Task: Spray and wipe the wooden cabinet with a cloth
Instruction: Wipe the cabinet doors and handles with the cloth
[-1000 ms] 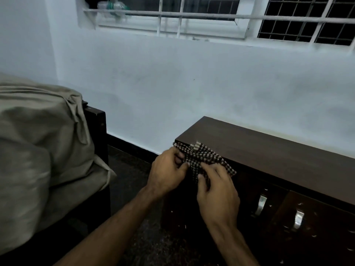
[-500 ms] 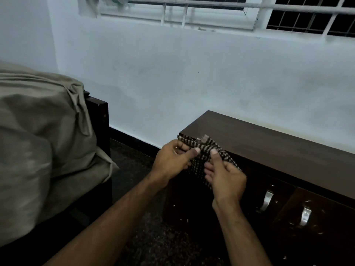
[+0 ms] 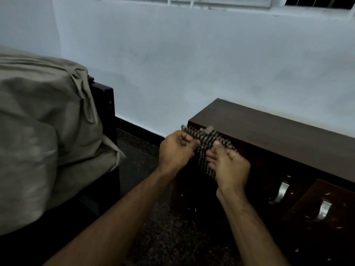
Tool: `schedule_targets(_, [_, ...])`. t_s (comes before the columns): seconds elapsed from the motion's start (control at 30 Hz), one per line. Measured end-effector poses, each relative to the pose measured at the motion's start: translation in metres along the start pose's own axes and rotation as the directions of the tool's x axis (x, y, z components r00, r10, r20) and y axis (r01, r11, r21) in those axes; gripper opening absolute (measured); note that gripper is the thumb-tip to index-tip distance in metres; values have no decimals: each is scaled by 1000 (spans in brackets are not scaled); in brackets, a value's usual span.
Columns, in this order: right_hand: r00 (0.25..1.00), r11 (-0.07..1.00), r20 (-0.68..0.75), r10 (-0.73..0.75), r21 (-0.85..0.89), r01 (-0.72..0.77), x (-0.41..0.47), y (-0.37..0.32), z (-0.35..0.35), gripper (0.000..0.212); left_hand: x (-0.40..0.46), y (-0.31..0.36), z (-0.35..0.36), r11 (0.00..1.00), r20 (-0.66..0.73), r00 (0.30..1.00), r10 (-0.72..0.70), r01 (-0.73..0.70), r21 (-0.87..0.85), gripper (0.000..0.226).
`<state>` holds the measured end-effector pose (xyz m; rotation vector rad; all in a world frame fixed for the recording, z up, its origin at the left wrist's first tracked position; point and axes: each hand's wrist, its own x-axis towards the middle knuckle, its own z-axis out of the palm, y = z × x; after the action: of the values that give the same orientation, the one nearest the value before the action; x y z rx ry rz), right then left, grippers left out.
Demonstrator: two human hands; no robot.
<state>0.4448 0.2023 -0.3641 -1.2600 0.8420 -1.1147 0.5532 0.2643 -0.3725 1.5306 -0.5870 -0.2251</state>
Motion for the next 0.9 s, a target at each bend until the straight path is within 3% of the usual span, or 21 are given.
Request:
schedule_targets(0.17, [998, 999, 44, -36, 32, 35, 6, -1, 1, 25, 9, 1, 3, 998, -41, 999, 13, -15, -60, 19])
schedule_targets(0.3, [1000, 1000, -2, 6, -26, -6, -2, 32, 0, 27, -6, -29, 8, 997, -120, 991, 57, -51, 52, 20])
schedule_targets(0.47, [1000, 993, -3, -21, -119, 21, -15, 42, 3, 23, -17, -43, -2, 996, -77, 997, 18, -11, 92, 21])
schedule_targets(0.53, [998, 996, 5, -65, -64, 65, -7, 25, 11, 29, -8, -29, 0, 998, -96, 994, 42, -38, 41, 23])
schedule_targets(0.63, [995, 994, 7, -97, 52, 96, -1, 7, 18, 23, 2, -15, 4, 998, -144, 988, 62, -61, 5, 23])
schedule_targets(0.8, [997, 997, 32, -66, 37, 65, -2, 34, 13, 23, -10, -35, 15, 999, -275, 961, 18, -24, -22, 15])
schedule_targets(0.9, [999, 998, 47, -6, -60, 9, -8, 75, 11, 27, -28, -76, 18, 999, -335, 941, -38, 28, -35, 9])
